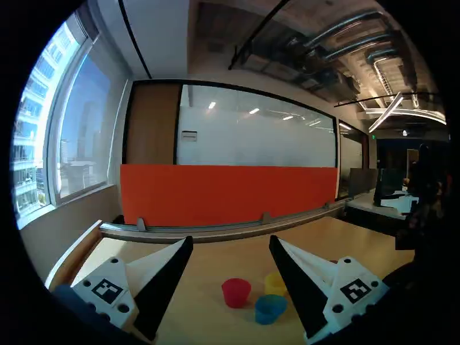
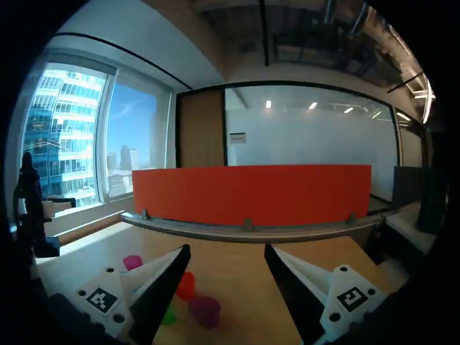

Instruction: Pour water

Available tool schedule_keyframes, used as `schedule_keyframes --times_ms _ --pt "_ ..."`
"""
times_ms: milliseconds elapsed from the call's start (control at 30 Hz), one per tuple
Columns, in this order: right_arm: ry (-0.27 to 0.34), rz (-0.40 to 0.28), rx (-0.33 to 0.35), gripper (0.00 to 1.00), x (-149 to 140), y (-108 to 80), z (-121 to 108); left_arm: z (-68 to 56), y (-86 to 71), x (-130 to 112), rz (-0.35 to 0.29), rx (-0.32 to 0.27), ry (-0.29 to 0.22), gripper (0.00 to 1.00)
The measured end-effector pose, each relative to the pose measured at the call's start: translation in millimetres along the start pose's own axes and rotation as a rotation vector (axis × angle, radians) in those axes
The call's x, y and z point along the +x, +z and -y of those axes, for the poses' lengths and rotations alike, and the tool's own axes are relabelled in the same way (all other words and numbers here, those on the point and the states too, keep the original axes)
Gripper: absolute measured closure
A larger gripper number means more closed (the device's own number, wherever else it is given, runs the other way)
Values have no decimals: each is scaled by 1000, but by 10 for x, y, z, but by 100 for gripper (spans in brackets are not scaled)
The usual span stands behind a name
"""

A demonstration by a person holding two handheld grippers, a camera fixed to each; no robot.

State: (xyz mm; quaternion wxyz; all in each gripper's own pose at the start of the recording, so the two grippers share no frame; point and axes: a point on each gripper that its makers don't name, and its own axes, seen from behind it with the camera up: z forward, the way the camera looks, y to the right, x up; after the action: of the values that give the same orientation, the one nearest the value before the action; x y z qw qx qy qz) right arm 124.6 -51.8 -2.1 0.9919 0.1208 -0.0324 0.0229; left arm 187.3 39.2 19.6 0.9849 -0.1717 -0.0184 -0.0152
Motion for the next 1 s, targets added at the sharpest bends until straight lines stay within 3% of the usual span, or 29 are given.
schedule_keyframes --times_ms 300,567,800,1000 --pt "-35 13 213 0 -30 -38 459 -220 -18 -44 27 -130 46 1" --pt "-35 21 389 0 76 -106 847 -472 -61 33 29 -254 51 1" --pt "-59 69 447 0 -27 -70 975 -601 -65 -24 64 -331 68 1" --pt "-90 114 487 0 -171 -38 1058 -616 -18 -107 95 -364 80 1"
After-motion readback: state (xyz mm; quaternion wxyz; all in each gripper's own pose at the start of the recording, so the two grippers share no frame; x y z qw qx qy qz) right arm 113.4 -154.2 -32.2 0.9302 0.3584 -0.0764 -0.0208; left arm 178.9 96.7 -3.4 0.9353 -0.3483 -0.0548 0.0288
